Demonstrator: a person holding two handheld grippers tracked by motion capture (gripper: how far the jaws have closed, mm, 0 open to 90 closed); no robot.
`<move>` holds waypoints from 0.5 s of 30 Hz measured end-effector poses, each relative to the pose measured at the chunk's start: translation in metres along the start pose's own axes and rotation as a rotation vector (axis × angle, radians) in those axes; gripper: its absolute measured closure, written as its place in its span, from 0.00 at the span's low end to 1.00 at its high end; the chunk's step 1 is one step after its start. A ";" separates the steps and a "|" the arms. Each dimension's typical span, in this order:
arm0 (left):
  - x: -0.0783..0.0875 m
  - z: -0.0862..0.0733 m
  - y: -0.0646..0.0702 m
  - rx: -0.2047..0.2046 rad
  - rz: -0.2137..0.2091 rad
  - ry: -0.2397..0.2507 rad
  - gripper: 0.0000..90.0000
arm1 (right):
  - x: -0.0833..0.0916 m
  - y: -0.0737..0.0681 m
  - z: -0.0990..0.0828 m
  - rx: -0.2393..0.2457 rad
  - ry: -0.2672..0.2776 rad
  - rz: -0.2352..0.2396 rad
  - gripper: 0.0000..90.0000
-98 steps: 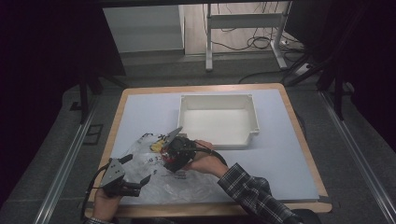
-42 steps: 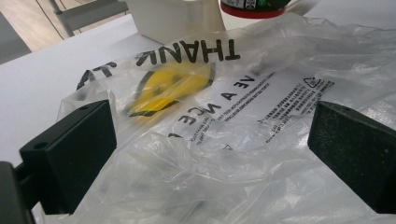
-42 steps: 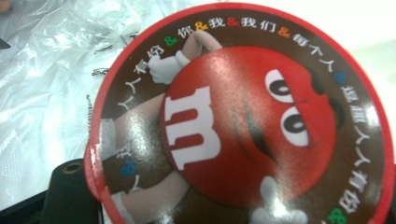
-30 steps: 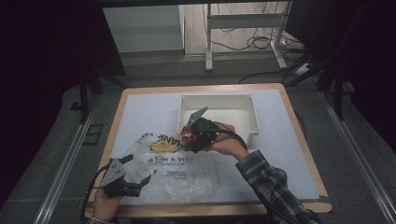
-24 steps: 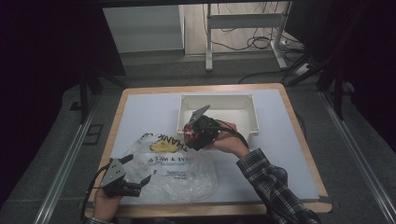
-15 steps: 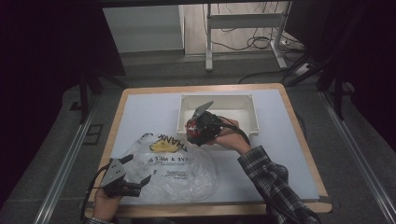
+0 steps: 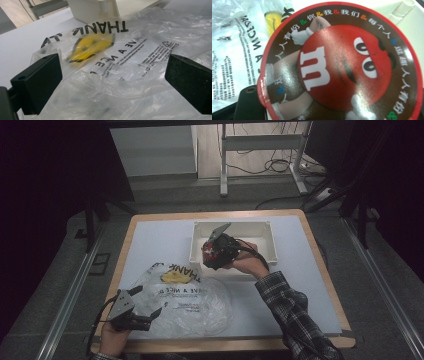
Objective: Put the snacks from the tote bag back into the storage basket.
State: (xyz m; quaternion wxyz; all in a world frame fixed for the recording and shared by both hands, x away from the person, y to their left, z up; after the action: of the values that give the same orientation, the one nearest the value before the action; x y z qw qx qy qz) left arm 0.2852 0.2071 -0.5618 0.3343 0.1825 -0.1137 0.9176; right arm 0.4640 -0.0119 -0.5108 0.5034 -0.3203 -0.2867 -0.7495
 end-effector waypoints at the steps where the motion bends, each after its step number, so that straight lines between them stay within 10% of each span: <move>1: 0.000 0.000 0.000 0.000 0.000 0.000 0.01 | -0.001 0.001 0.000 0.002 0.001 -0.002 0.28; 15: 0.000 0.000 0.000 0.005 -0.002 0.005 0.01 | -0.012 0.016 0.009 0.012 0.004 -0.011 0.28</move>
State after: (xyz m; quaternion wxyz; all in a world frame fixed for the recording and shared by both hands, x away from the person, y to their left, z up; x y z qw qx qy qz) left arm 0.2850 0.2068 -0.5614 0.3348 0.1813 -0.1106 0.9180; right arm 0.4838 -0.0039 -0.5127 0.5017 -0.3143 -0.2918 -0.7512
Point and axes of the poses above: each handheld gripper's, and its own axes: x roughly backward along the jaws, z roughly out of its top, y roughly to its right, the point moved 8 cm from there along -x, roughly forward along the jaws
